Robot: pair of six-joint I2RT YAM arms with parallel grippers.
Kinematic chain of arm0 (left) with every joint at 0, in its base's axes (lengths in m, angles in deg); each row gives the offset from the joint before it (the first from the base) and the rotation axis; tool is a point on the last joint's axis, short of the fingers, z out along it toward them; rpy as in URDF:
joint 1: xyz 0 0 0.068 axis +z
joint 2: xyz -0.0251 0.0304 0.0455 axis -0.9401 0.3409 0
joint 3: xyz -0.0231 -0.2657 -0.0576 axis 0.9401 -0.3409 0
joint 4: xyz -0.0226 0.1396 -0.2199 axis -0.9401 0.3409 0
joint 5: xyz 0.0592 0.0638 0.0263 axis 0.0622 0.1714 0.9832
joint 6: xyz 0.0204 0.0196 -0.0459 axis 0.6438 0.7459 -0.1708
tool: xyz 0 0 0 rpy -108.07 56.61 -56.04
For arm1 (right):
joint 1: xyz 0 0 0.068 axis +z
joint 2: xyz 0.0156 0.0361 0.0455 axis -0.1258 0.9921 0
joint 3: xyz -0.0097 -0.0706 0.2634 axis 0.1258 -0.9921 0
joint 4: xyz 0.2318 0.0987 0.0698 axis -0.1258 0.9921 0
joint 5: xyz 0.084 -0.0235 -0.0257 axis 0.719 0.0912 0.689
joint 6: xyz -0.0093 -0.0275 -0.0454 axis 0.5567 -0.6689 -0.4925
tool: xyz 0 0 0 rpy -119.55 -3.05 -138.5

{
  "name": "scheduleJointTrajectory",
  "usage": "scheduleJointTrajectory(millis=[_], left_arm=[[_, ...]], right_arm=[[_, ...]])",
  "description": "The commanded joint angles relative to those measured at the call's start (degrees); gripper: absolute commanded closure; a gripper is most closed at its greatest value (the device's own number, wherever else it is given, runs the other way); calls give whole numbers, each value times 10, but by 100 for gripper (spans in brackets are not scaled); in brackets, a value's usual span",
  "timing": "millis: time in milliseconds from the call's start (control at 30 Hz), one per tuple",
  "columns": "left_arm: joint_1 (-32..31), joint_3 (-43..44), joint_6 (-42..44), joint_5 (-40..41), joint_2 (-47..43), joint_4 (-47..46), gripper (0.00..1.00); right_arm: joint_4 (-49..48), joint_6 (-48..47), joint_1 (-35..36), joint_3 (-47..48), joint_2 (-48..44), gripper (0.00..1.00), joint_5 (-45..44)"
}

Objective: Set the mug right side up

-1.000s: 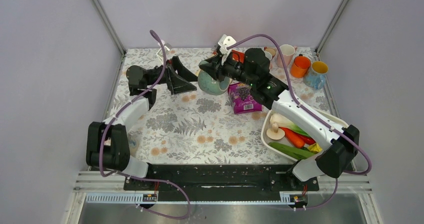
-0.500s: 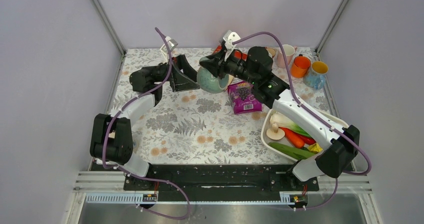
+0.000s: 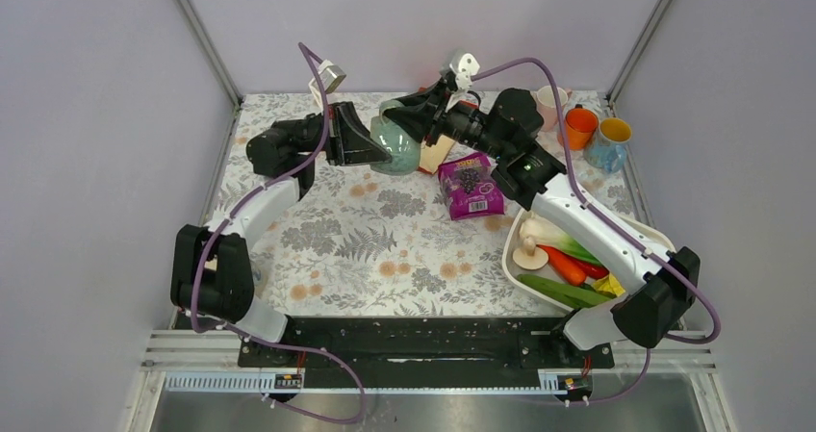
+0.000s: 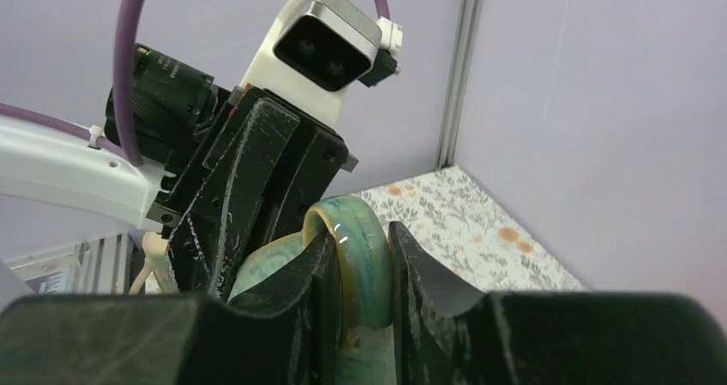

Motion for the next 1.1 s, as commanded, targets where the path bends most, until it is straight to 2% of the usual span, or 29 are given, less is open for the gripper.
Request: scheduleJointTrajectory(millis=[0,133,167,233,300,400,467,833,967,1067], left_arm=[[-12,26,-1,-3,-19,-81,100],[2,13,-1,-18,3,-74,100],[8,11,-2,-26,14,-70,100],[19,7,-18,-41,45,-71,100],[22,3,-30,-62,73,-80,100],[22,-5,-35,-83,101,-80,100],[22,-7,-39,-92,108,-81,100],[22,-2,-41,-110,107,-80,100],[22,15,-50,-128,72,-80,100],[22,23,-55,-145,49,-80,100]], right_arm=[[-115,33,2,-13,-22,100,-41],[-116,11,2,-63,-15,100,-15],[-115,-1,1,-81,-12,96,-2],[-114,-36,1,-119,-6,67,37],[-106,-63,1,-147,2,48,54],[-67,-92,0,-159,15,31,51],[-54,-101,-2,-163,18,23,42],[6,-129,-13,-135,28,2,24],[44,-149,-14,-112,11,1,32],[74,-175,-14,-100,-13,1,70]])
